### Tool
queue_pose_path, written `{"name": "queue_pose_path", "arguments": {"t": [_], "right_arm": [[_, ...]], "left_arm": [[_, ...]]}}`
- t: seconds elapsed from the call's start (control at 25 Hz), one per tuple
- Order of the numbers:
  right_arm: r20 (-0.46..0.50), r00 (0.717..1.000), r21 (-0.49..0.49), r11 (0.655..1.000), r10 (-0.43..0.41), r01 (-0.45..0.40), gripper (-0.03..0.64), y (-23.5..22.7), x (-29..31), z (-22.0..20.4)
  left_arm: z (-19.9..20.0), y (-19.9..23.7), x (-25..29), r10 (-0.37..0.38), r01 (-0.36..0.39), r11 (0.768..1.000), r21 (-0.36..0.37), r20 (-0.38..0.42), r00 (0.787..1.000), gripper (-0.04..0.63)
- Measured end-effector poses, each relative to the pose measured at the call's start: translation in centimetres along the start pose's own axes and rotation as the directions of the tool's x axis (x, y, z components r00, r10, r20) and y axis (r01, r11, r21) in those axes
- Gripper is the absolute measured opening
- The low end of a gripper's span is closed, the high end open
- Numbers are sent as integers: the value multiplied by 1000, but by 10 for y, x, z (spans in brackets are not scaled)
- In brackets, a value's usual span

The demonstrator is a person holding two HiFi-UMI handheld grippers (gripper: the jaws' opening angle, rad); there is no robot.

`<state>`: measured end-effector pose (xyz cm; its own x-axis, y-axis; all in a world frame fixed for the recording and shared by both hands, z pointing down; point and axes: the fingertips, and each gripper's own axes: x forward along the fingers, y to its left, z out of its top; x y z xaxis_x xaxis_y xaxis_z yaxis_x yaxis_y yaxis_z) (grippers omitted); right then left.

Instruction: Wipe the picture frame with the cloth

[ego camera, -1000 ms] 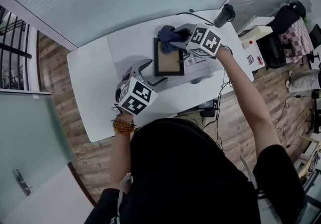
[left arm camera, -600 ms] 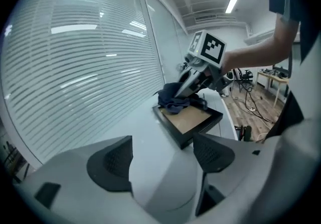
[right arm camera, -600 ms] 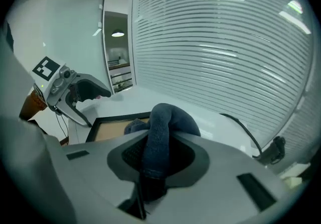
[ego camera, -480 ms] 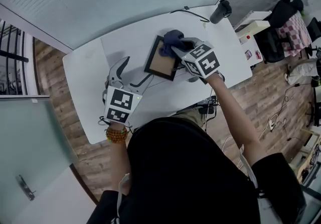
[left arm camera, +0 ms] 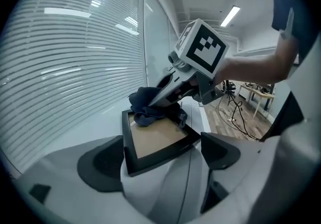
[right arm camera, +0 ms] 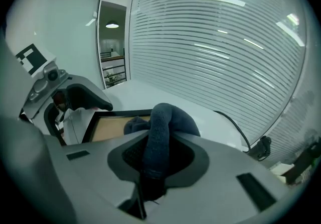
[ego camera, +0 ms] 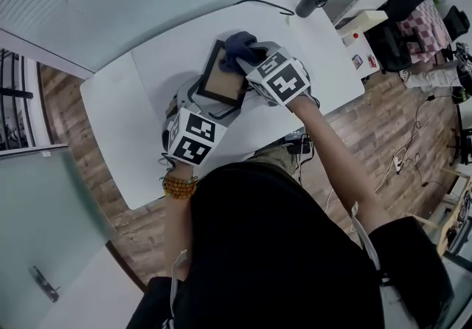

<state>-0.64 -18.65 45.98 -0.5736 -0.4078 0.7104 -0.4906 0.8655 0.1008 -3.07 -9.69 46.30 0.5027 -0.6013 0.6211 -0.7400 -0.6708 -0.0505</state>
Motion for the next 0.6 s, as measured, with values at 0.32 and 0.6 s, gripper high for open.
{"name": "queue_pose_path", "arguments": {"t": [0.32, 0.6], "right_arm": [[-104, 989, -44, 993, 105, -110, 52, 3, -18, -20], [-92, 963, -156, 951, 255, -266, 57, 9, -30, -20]], "left_arm": [[-9, 13, -9, 8, -8, 999, -52, -5, 1000, 483], [-7, 39, -43, 36, -36, 999, 16, -2, 999, 485]]}}
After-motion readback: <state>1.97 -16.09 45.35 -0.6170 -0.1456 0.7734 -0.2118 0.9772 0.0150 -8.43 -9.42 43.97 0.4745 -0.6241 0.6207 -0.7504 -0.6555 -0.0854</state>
